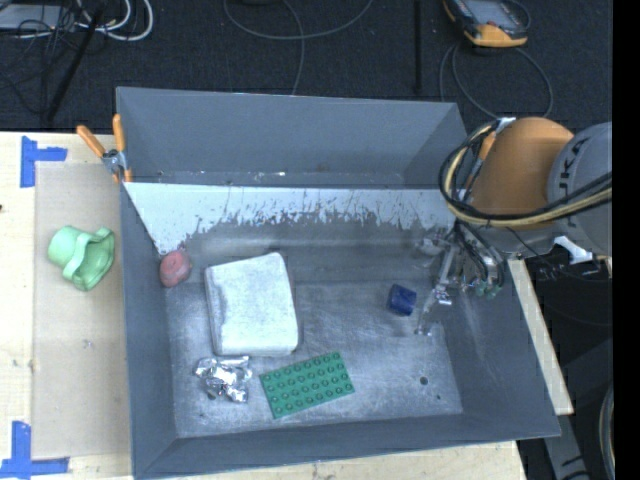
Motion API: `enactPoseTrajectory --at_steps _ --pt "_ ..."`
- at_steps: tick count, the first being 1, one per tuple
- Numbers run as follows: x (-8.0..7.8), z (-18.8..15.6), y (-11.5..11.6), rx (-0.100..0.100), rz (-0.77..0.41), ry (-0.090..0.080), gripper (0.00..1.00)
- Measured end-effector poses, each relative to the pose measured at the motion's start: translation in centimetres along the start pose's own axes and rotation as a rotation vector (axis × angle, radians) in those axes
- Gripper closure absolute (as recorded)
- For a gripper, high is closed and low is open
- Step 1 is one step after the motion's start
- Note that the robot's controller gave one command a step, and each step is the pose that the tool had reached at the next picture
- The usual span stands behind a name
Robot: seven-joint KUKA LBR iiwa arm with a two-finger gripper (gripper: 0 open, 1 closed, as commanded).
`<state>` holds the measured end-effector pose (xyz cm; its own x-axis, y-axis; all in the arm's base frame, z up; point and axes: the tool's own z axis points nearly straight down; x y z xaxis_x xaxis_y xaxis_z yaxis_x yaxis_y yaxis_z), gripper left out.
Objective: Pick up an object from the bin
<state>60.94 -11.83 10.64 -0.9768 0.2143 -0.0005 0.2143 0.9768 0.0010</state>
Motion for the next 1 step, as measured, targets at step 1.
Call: enactPoseTrajectory --at_steps 1 --pt "0.39 3.6 0.44 -0.001 0.123 -0.002 0.0"
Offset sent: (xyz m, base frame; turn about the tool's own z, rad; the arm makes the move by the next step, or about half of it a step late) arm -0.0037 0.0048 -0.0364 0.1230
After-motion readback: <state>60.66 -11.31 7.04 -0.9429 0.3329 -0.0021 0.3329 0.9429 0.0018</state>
